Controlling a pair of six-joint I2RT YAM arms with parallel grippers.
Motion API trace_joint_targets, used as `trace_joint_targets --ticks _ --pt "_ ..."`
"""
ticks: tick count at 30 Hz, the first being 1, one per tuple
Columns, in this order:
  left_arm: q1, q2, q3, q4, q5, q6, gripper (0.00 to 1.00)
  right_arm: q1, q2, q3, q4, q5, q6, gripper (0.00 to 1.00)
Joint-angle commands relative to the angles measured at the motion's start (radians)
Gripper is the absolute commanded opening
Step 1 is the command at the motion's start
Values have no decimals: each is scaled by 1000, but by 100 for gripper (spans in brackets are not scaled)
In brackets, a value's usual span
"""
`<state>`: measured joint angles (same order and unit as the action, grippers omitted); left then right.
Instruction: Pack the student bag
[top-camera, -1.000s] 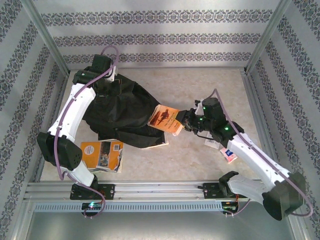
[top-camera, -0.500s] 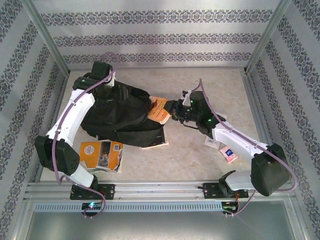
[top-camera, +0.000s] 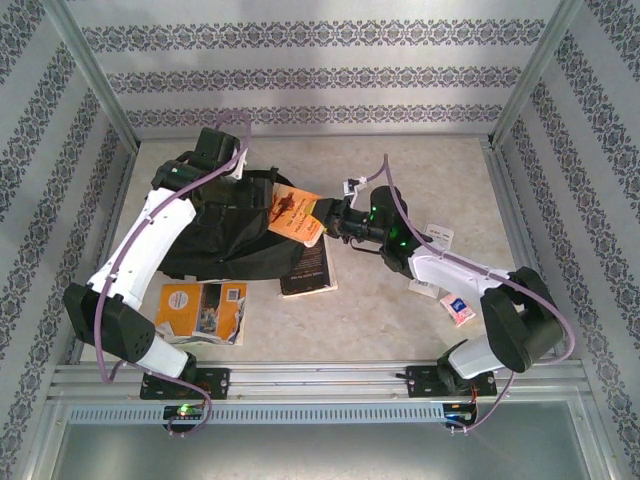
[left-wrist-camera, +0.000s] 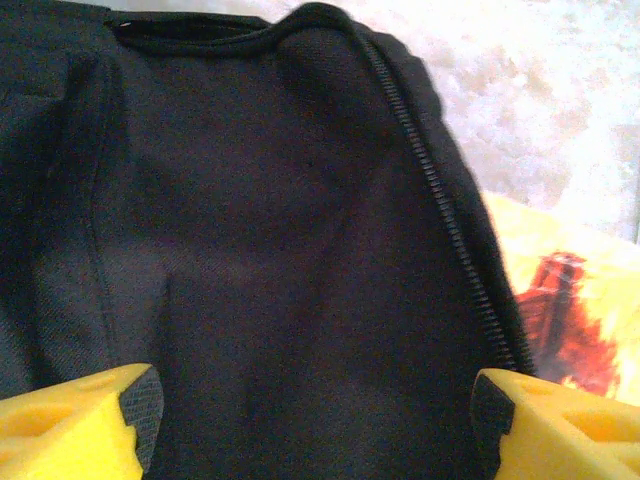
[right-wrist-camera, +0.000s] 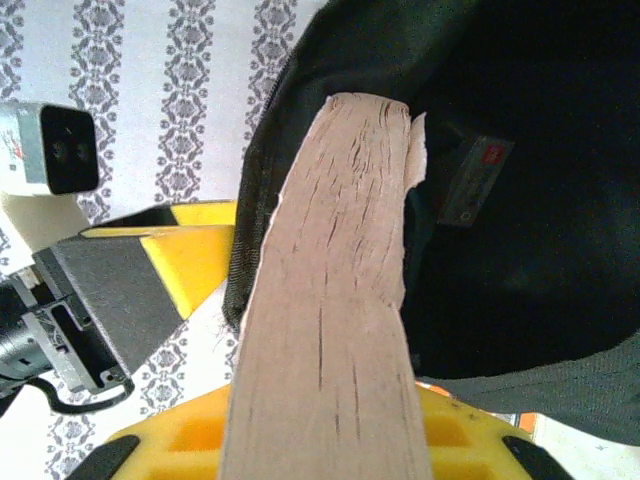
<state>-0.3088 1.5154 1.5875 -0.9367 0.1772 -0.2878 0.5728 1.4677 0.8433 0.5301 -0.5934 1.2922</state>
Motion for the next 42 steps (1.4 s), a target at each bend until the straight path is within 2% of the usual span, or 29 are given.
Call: trace_joint_targets --ticks 1,9,16,19,22,24,26,30,36,40,42 --pt "-9 20 50 -51 -42 32 83 15 9 59 121 -63 -17 0" --pt "-9 84 141 -63 -85 45 86 30 49 74 134 -83 -16 0" --pt "-10 201 193 -58 -64 46 85 41 47 94 120 -96 -27 0" --pt "-10 248 205 -60 -78 56 73 40 42 94 111 -96 -35 0" --pt "-9 266 218 -54 -83 58 36 38 34 89 87 -89 -61 0" --pt "-10 254 227 -36 -71 51 14 37 9 81 2 -56 -114 0" --pt "-9 238 245 -29 -64 45 0 32 -23 75 -98 -11 -175 0" --pt "-10 191 315 -39 -108 40 0 19 -84 83 -304 88 -282 0" --pt "-10 130 448 -56 -205 76 0 4 -107 97 -361 128 -309 0" --pt "-10 134 552 -30 -285 128 0 8 -30 178 -390 126 -305 0" --pt "-12 170 641 -50 -286 139 0 17 39 247 -393 109 -299 0"
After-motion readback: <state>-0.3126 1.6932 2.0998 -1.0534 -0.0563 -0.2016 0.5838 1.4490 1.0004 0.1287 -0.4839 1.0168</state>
